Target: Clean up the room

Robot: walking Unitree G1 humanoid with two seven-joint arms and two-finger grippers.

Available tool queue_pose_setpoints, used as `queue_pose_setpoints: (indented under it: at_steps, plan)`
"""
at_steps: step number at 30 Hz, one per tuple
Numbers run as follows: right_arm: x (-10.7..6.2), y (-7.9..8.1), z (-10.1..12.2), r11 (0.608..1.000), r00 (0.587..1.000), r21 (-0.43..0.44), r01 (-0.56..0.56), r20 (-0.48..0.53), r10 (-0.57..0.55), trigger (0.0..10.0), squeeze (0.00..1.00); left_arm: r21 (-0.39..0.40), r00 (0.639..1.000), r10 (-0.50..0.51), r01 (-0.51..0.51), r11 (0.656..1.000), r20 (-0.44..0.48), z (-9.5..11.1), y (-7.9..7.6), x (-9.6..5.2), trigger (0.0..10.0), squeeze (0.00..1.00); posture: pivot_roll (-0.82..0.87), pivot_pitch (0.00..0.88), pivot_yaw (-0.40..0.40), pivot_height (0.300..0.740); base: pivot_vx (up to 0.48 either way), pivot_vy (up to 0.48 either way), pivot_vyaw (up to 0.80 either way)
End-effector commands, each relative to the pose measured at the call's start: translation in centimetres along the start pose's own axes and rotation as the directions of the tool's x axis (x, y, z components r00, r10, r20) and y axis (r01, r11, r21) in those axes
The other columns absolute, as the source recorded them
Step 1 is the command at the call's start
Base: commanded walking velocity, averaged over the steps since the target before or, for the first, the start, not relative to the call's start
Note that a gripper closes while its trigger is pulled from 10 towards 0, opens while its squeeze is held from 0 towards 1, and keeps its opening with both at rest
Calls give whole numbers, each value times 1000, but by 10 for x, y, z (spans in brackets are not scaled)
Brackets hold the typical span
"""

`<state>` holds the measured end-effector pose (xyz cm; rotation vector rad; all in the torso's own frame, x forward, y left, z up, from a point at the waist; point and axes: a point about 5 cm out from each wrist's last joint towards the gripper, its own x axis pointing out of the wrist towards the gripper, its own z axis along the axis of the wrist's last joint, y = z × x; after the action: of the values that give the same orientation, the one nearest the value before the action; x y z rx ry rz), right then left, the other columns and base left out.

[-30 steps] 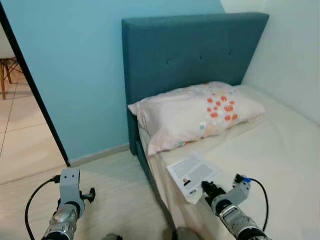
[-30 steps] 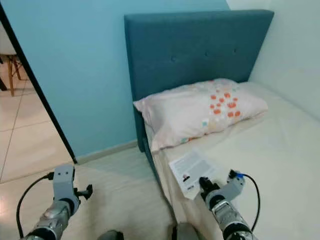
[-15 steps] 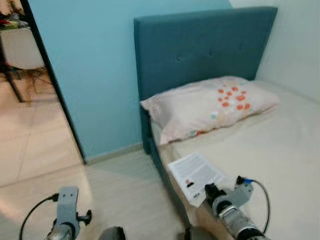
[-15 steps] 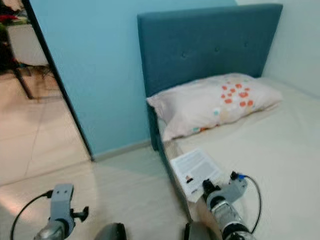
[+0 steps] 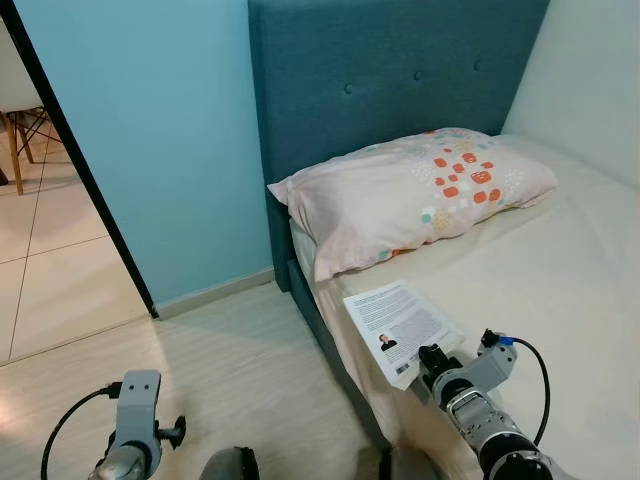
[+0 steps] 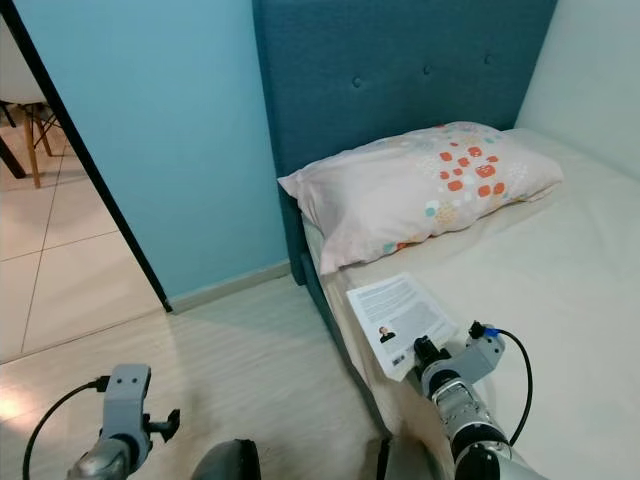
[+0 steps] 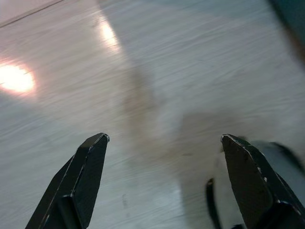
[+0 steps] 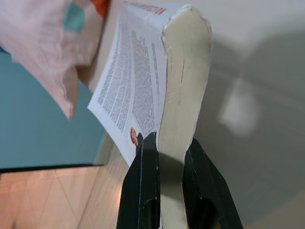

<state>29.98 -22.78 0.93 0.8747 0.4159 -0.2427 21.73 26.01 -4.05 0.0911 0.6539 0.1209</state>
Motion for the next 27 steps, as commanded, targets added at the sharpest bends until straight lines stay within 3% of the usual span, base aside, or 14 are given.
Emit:
queue_pose_setpoints:
  at_steps: [1, 3, 6, 8, 21, 27]
  plan:
    - [0, 0, 4, 1000, 1000, -4, 10, 14, -10, 10000, 0, 26, 1000, 3, -3, 1000, 8, -1, 8, -3, 10000, 0, 122, 89, -1, 595, 0, 0, 0]
    - [2, 4, 12, 1000, 1000, -13, 1, 31, -1, 10000, 0, 44, 1000, 7, -8, 999, 11, -4, 17, -6, 10000, 0, 144, 119, 9, 595, 0, 0, 0]
    - [6, 17, 35, 999, 996, -16, -36, 78, 37, 10000, 0, 90, 999, 31, -32, 995, 10, -9, 42, -16, 10000, 0, 176, 158, 23, 595, 0, 0, 0]
    - [7, 21, 38, 998, 996, -28, -52, 76, 54, 10000, 0, 97, 999, 35, -35, 995, 11, -10, 46, -19, 10000, 0, 185, 170, 30, 595, 0, 0, 0]
    - [7, 25, 58, 979, 998, -203, -34, 36, 42, 10000, 0, 184, 1000, -28, 29, 983, -8, -23, 49, -30, 10000, 0, 203, 223, 60, 595, 0, 0, 0]
    - [5, 24, 77, 977, 996, -214, -12, 86, 31, 10000, 0, 188, 999, -34, 34, 982, -5, -24, 50, -31, 10000, 0, 202, 227, 61, 595, 0, 0, 0]
